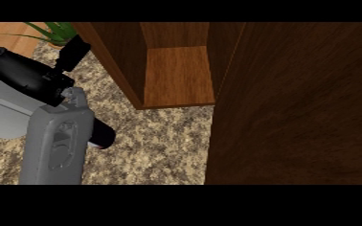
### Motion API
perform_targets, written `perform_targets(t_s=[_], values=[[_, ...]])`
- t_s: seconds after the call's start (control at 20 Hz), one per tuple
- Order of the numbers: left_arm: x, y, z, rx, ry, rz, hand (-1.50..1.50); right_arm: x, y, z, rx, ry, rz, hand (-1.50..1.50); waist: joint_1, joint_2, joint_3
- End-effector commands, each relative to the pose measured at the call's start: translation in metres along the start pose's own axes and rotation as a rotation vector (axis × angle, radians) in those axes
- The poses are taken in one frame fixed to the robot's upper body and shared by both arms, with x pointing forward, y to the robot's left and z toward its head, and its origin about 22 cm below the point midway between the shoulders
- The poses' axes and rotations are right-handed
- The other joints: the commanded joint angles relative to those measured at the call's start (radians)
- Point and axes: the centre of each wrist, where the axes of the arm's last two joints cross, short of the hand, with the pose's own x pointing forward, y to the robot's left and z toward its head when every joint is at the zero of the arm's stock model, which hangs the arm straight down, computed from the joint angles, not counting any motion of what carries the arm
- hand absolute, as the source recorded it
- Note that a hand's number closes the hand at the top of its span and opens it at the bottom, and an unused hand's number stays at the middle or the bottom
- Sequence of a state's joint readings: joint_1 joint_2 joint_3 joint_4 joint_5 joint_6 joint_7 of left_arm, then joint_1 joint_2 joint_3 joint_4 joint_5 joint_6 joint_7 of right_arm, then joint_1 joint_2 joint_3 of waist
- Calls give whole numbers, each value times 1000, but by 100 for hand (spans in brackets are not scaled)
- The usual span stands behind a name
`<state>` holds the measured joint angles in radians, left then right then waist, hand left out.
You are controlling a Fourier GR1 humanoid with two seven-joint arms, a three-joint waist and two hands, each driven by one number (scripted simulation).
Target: Pick up the wine, place it into the cabinet and close the cabinet
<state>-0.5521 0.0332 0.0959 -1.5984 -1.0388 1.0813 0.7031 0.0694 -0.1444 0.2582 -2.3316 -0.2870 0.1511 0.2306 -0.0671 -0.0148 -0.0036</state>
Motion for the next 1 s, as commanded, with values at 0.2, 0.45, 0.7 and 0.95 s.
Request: perform_targets(t_s=[0.2, 0.45, 0.7, 0.95], values=[[63, -49, 14, -40, 19, 24, -150, 15, 4, -2, 1, -5, 12, -150, -14, 14, 8], [83, -48, 18, -11, -9, -13, -150, 23, 7, 1, 11, -13, -6, -150, -32, 11, 8], [112, -48, 27, -11, 3, -103, -150, 22, 7, -8, 13, -8, 12, -150, -9, 13, 7], [136, -45, 34, -2, 5, -141, -150, 31, 9, -7, -9, 3, 14, -150, -28, 10, 5]])
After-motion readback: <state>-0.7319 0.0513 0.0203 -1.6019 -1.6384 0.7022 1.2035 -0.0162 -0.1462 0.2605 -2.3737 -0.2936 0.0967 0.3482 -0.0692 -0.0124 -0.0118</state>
